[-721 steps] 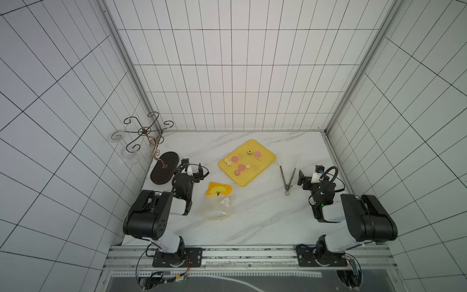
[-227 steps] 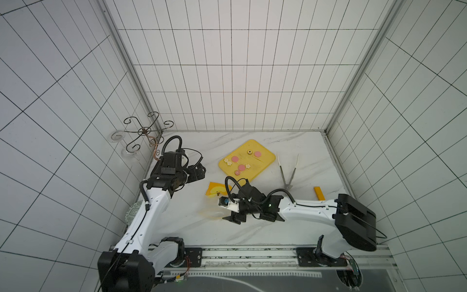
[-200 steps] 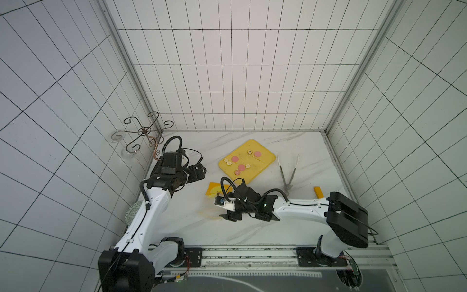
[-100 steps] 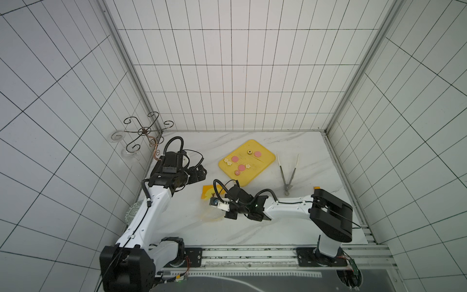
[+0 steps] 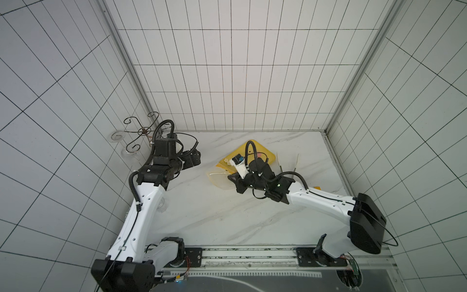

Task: Put the cookies into a resealable bag to prevent moisture
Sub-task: Pick up the ziploc bag from the center of the board, then open the ziploc bag.

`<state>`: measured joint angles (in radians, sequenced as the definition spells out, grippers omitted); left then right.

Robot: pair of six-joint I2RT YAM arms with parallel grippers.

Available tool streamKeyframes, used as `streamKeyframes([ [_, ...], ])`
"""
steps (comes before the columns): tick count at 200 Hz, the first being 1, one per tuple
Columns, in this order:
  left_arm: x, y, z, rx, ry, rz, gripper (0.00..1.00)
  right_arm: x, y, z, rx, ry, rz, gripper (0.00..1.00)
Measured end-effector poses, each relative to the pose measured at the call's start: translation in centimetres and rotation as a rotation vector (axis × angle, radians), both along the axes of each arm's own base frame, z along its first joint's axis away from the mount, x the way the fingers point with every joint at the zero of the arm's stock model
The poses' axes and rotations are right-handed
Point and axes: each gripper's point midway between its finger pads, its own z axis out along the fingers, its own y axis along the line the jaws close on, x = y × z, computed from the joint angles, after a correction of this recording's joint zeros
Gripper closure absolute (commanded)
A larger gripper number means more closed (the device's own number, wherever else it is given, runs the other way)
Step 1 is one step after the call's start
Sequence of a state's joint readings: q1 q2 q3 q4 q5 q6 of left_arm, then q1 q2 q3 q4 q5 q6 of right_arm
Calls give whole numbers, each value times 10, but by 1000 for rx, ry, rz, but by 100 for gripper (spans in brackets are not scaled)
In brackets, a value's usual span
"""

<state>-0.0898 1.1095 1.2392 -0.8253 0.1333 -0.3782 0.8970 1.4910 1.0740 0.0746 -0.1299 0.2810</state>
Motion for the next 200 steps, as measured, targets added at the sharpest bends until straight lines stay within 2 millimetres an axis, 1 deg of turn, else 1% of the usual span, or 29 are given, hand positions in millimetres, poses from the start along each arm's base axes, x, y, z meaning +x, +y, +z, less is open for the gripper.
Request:
streamKeyframes([
  [19, -7, -13, 23, -22, -58, -9, 9, 23, -24, 16, 115, 123, -122, 100],
  [32, -14, -30, 34, -48, -80, -35, 10, 36, -36, 21, 175, 199, -193, 100],
  [36, -16, -39, 36, -59, -84, -50, 11, 40, -39, 22, 193, 222, -213, 100],
  [39, -18, -43, 38, -62, -87, -59, 13, 41, -40, 23, 204, 235, -224, 100],
  [49, -24, -61, 41, -85, -86, -91, 17, 45, -43, 24, 239, 287, -255, 100],
  [61, -33, -81, 40, -111, -74, -130, 17, 47, -45, 26, 276, 339, -283, 100],
  [76, -40, -101, 42, -148, -66, -155, 18, 48, -46, 27, 311, 387, -304, 100],
  [90, -42, -119, 47, -193, -74, -178, 25, 48, -46, 27, 328, 413, -317, 100],
  [101, -40, -134, 48, -222, -76, -197, 28, 48, -46, 27, 336, 425, -324, 100],
  [109, -36, -146, 46, -239, -67, -205, 32, 49, -46, 27, 337, 431, -331, 100],
  [119, -31, -158, 41, -242, -52, -213, 35, 49, -47, 26, 337, 435, -340, 100],
  [125, -27, -165, 35, -247, -37, -213, 36, 50, -48, 25, 336, 435, -346, 100],
  [130, -25, -170, 29, -250, -18, -212, 39, 50, -49, 24, 334, 436, -354, 100],
  [141, -22, -178, 16, -249, 18, -211, 41, 52, -50, 23, 333, 434, -366, 100],
  [148, -21, -181, 9, -248, 38, -207, 42, 53, -52, 23, 332, 432, -377, 100],
  [151, -21, -182, 6, -247, 44, -204, 46, 53, -52, 23, 331, 433, -380, 100],
  [164, -21, -184, -3, -244, 69, -198, 51, 55, -54, 22, 330, 430, -394, 100],
  [169, -20, -185, -5, -243, 75, -195, 56, 55, -54, 22, 330, 427, -400, 100],
  [176, -20, -185, -6, -243, 80, -191, 60, 56, -55, 22, 330, 425, -405, 100],
  [181, -20, -185, -7, -239, 81, -193, 65, 57, -56, 22, 330, 423, -408, 100],
  [200, -20, -184, -10, -221, 84, -196, 70, 58, -57, 23, 335, 419, -422, 100],
])
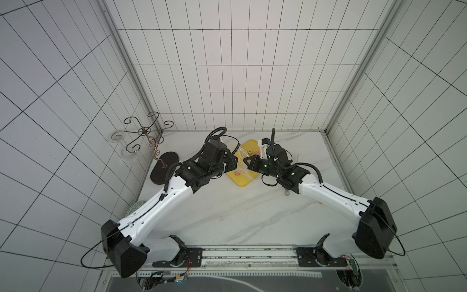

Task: Put the cookies into a resealable bag to prevent moisture
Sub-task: Open the ziploc bag.

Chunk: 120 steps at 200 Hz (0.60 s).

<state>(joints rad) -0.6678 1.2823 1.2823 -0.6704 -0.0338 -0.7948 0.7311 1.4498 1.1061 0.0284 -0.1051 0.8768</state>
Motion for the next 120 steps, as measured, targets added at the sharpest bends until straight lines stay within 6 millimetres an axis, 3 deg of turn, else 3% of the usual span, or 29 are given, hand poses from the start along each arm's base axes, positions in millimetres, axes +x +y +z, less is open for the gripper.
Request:
streamKeyframes([
  [28, 4, 0, -10, 36, 5, -11, 71, -1, -2, 8, 21, -8, -8, 100],
  [59, 15, 8, -20, 82, 16, -3, 64, -3, -3, 21, 42, -36, -5, 100],
  [85, 21, 15, -8, 73, -1, 17, 54, -5, -2, 23, 32, -51, -3, 100],
  [120, 11, 17, 7, 9, -18, 27, 47, -6, -2, 21, 2, -71, -11, 100],
])
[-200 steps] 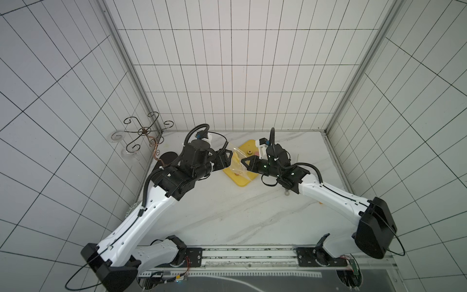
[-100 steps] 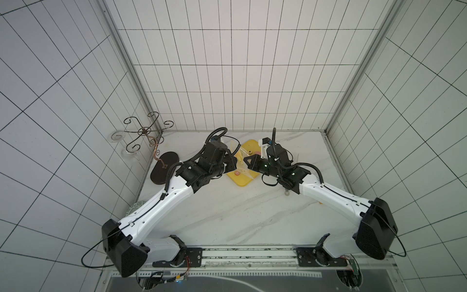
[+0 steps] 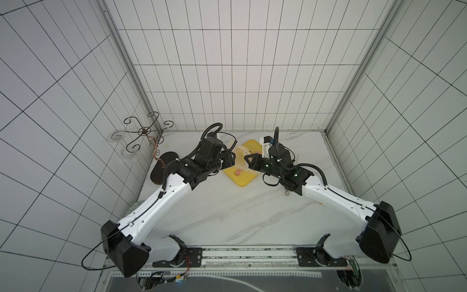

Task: Put the cookies into a resealable bag to prevent moisture
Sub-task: Open the ziploc bag.

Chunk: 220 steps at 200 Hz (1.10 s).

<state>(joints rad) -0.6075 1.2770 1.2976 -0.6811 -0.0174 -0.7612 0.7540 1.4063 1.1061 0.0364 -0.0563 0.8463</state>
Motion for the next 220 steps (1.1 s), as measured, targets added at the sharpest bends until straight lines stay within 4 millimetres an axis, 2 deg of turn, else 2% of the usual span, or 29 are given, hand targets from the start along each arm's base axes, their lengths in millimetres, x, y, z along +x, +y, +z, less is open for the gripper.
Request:
streamKeyframes([
  [33, 1, -4, -11, -20, 36, 1, 48, -5, 6, 0, -9, -9, 9, 100],
  [52, 7, -7, -16, -26, 48, 5, 53, -10, 10, 0, -12, -12, 23, 100],
  [84, 14, -13, -22, -39, 79, -3, 73, -13, 13, 0, -16, -16, 30, 100],
  [86, 14, -14, -23, -35, 80, -9, 78, -13, 13, 0, -16, -16, 29, 100],
  [110, 11, -15, -28, -27, 99, -22, 100, -10, 10, -1, -22, -20, 10, 100],
  [145, -2, -7, -31, 23, 124, -40, 100, -5, 4, -2, -24, -11, -28, 100],
  [186, -15, 2, -26, 112, 121, -88, 100, 2, -3, -8, -40, 2, -63, 100],
  [220, -18, 19, -28, 249, 88, -101, 100, 0, 5, -19, -51, 25, -24, 93],
])
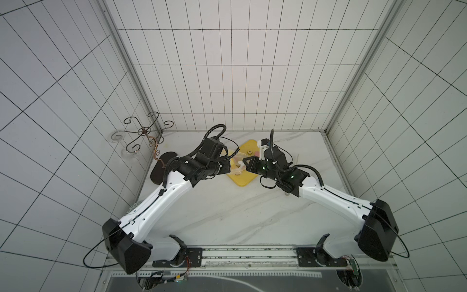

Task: Put the cookies into a resealable bag to prevent moisture
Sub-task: Open the ziploc bag.

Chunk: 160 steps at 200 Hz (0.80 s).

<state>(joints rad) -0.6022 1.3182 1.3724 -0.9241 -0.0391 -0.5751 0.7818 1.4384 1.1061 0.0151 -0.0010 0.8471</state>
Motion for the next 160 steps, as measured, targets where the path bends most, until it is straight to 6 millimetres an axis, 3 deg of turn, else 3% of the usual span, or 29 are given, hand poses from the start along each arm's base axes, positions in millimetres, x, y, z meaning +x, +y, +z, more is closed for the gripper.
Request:
streamKeyframes([
  [23, 2, 12, 0, 93, -10, -13, 100, -3, 8, -15, -24, 28, 49, 81],
  [53, 5, 18, 0, 176, 5, -41, 100, -9, 13, -32, -94, 24, 138, 54],
  [77, 6, 22, -9, 245, 48, -67, 100, -13, 7, -30, -136, -7, 196, 27],
  [94, 4, 26, -18, 286, 82, -82, 100, -15, -6, -17, -164, -58, 219, 25],
  [131, 6, 33, -32, 355, 147, -112, 100, -17, -50, 39, -162, -207, 196, 24],
  [160, 15, 30, -30, 387, 172, -134, 100, -14, -73, 46, -187, -229, 173, 25],
])
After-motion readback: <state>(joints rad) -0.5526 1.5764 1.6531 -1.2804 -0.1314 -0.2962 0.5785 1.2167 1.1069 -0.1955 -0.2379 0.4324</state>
